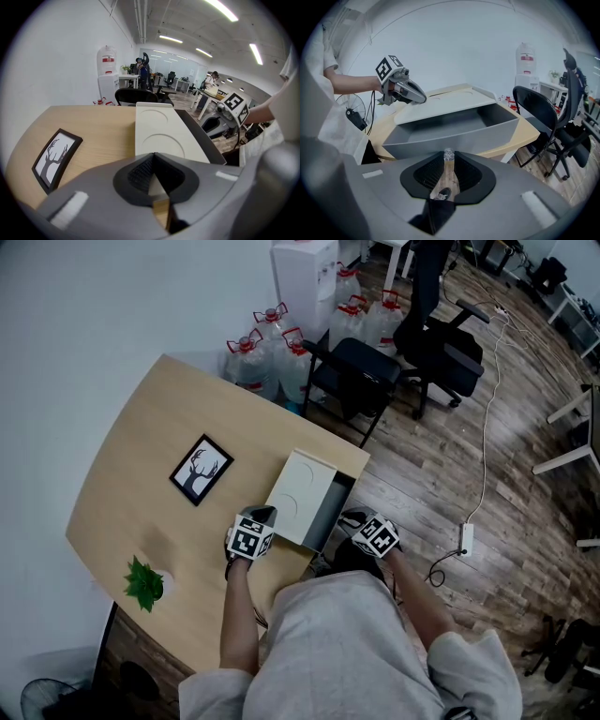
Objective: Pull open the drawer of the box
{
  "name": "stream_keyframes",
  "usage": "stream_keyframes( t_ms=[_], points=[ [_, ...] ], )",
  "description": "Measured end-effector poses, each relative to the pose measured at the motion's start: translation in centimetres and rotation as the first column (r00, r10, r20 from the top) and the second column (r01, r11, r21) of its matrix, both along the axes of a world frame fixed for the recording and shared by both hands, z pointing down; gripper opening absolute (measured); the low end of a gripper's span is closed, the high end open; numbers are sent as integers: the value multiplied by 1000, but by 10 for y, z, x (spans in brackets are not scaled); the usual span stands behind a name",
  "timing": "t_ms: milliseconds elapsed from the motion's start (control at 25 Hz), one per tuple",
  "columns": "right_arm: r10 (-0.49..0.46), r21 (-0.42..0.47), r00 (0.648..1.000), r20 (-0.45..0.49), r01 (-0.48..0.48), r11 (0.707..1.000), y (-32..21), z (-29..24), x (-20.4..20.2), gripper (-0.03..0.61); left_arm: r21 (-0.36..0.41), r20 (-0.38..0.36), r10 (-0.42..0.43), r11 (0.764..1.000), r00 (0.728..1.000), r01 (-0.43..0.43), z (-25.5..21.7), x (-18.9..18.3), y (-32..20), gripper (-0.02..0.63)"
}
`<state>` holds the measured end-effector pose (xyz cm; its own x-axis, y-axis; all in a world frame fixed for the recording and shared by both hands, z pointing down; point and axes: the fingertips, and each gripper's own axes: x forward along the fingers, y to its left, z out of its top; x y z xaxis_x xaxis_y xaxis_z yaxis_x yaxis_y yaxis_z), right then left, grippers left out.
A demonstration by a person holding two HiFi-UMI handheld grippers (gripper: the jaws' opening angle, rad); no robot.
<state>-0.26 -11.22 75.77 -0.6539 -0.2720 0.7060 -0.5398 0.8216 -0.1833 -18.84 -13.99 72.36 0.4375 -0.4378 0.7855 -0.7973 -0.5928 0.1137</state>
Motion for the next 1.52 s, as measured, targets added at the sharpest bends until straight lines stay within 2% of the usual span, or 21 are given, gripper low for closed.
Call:
stream_keyframes(
  t_ms=[720,1240,1520],
  points=[
    [11,2,1000,-24,-11,1000,10,1,23,69,7,-4,1,1000,1000,-1,-1,0,0,52],
    [55,-8,998,-36,-56,998,23,9,48,69,19,-3,3,1000,1000,-3,0,0,0,52],
    [78,-12,997,-7,-78,997,26,8,51,69,21,8,4,1000,1000,-4,0,0,0,52]
  ],
)
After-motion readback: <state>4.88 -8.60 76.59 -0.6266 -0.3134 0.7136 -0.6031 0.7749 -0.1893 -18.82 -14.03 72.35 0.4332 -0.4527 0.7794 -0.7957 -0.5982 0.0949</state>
